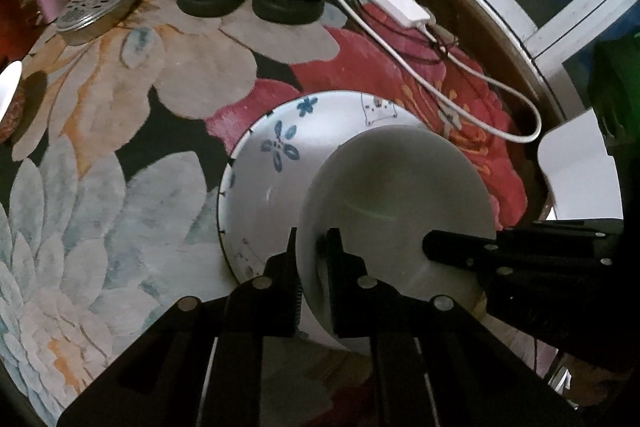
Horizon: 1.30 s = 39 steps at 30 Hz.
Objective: Organize plates and bowls
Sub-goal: 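Lower the white bowl onto the top bear plate and open both tools, then withdraw both tools upward from the bowl on the stack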
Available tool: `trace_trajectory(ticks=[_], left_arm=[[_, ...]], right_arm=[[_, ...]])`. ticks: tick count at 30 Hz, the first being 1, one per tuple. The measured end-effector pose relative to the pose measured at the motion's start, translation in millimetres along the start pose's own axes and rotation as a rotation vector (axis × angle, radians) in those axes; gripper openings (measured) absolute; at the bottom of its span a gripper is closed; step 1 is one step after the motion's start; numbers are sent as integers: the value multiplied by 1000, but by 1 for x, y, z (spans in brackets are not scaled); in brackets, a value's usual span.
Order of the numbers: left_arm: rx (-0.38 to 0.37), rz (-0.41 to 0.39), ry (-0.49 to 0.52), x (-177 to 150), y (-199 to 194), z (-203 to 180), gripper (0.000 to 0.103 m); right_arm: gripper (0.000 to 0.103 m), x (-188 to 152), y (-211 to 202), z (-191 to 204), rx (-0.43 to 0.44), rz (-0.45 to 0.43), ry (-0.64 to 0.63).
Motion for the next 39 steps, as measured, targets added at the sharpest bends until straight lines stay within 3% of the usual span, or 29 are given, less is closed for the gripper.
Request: trace_trajectory(ticks=[9, 13, 15, 16, 17, 20, 27, 29, 32, 34, 39], left_arm=[[40, 84, -17, -3, 26, 2, 11], [30, 84, -16, -1, 26, 2, 12], [5, 79, -31, 0, 25, 4, 19], [-4, 74, -32, 1, 24, 4, 30], [-11, 61, -31, 1, 21, 3, 48], [-27, 17, -46, 3, 10, 6, 68], [-64, -54, -57, 7, -15, 9, 89], [-69, -86, -63, 7, -25, 11, 95], [-61, -135, -78, 6, -42, 19, 101], [-45, -154, -83, 4, -50, 24, 101], [-8, -189, -101, -3, -66, 43, 101]], right_arm=[[12, -3, 25, -3, 6, 61, 12], [13, -3, 28, -3, 6, 61, 12], [13, -1, 29, -3, 7, 60, 16], [13, -1, 28, -4, 12, 57, 19], [13, 0, 29, -3, 16, 55, 21], [13, 0, 26, -7, 5, 41, 26], [18, 1, 9, -13, 1, -7, 25], [30, 1, 1, -12, -11, -34, 16], [71, 1, -13, -12, -32, -91, 17], [85, 2, -18, -10, -37, -117, 14], [102, 4, -29, 4, -82, -185, -15]])
Point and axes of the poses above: each gripper's, at about its wrist camera, not at the fingertips, and y roughly the way its jaws point, z to its left, x to its top, the point moved 1 cm from there along y, roughly the way its jaws point, and after that the axes turned 12 degrees about -x, right-handed, at the moved point
